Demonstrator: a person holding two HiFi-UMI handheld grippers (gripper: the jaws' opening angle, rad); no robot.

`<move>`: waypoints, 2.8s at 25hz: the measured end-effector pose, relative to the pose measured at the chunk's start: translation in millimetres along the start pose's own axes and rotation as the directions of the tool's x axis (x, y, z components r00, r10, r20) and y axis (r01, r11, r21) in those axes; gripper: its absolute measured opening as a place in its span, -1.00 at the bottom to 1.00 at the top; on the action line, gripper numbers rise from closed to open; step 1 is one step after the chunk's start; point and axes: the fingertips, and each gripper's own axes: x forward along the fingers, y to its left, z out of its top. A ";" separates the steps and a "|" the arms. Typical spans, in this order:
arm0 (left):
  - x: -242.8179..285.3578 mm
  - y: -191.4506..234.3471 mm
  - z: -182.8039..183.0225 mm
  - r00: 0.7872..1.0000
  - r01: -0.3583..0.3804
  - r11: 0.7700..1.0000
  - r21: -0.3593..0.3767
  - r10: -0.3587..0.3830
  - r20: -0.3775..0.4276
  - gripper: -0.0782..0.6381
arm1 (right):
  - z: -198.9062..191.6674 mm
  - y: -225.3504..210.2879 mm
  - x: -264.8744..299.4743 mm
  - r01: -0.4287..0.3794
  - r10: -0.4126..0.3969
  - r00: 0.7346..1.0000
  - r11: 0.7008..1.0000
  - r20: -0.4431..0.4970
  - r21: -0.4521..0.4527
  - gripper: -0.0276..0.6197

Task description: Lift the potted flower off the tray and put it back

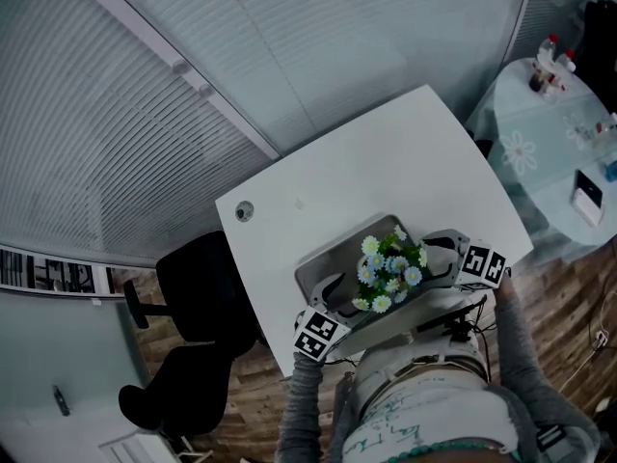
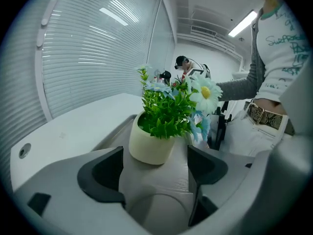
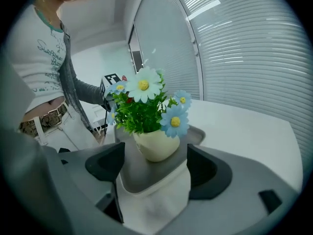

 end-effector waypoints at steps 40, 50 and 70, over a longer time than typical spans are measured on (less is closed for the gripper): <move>-73.9 -51.5 12.4 0.961 -0.167 0.962 -0.215 0.208 0.184 -0.75 | 61.9 80.1 -47.5 0.349 -0.364 0.916 0.931 0.172 0.107 -0.82; -64.7 -91.2 42.5 0.927 -0.238 0.913 -0.331 0.315 0.203 -0.75 | 75.9 92.9 -66.2 0.317 -0.324 0.926 0.946 0.194 0.066 -0.82; -73.9 -209.1 113.3 0.795 -0.401 0.832 -0.385 0.525 0.306 -0.75 | 55.5 191.8 -125.0 0.182 -0.161 0.949 0.982 0.271 -0.056 -0.82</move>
